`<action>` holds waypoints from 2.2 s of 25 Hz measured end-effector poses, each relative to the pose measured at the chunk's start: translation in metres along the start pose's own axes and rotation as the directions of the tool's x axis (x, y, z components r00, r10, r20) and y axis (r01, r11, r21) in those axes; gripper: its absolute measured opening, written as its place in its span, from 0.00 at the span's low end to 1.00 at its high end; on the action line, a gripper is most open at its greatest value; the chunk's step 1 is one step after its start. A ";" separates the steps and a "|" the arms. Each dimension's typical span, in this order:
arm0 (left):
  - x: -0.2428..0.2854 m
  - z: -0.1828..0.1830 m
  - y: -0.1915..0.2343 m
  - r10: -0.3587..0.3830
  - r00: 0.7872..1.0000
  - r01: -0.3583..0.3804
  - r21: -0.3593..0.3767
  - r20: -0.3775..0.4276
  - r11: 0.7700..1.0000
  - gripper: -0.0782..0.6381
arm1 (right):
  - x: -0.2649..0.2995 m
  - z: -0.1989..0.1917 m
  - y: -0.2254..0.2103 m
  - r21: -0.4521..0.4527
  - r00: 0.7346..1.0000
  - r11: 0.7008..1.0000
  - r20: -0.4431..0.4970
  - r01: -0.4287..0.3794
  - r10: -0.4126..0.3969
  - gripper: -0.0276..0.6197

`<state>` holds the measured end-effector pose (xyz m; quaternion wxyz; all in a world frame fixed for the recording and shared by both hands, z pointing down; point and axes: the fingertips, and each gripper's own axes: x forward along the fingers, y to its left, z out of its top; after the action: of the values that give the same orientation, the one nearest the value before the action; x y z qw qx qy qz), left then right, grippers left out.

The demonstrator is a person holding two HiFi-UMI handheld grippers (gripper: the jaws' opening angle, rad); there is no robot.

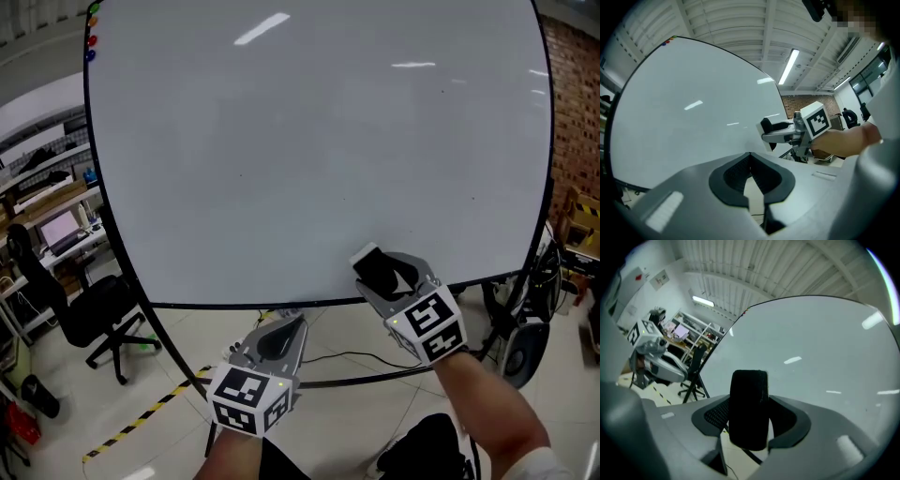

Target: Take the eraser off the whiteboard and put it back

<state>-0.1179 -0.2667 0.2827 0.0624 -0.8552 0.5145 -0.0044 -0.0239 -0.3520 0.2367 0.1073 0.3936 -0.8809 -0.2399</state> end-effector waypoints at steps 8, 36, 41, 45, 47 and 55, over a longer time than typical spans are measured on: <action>-0.002 -0.004 0.003 -0.001 1.000 0.001 -0.001 -0.002 1.000 0.13 | 0.038 -0.002 -0.003 -0.301 0.993 0.951 -0.069 0.073 -0.098 0.41; -0.007 -0.011 -0.002 -0.018 1.000 0.017 -0.010 -0.014 1.000 0.13 | 0.106 0.025 -0.039 -0.280 0.976 0.943 -0.069 0.182 -0.208 0.41; -0.006 -0.011 -0.002 -0.020 1.000 0.020 -0.009 -0.014 1.000 0.13 | 0.110 0.025 -0.037 -0.282 0.977 0.944 -0.077 0.170 -0.199 0.41; -0.004 -0.010 -0.006 -0.019 1.000 0.019 -0.006 -0.014 1.000 0.13 | 0.109 0.024 -0.040 -0.282 0.978 0.945 -0.076 0.167 -0.196 0.41; -0.004 -0.011 -0.006 -0.019 1.000 0.019 -0.007 -0.015 1.000 0.13 | 0.108 0.023 -0.040 -0.279 0.979 0.946 -0.072 0.164 -0.191 0.41; -0.007 -0.011 -0.003 -0.020 1.000 0.020 -0.009 -0.015 1.000 0.13 | 0.090 0.030 -0.028 -0.284 0.981 0.943 -0.034 0.174 -0.191 0.43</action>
<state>-0.1191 -0.2603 0.2948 0.0549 -0.8606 0.5062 -0.0091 -0.0773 -0.4250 0.1970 0.1661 0.4616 -0.7941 -0.3587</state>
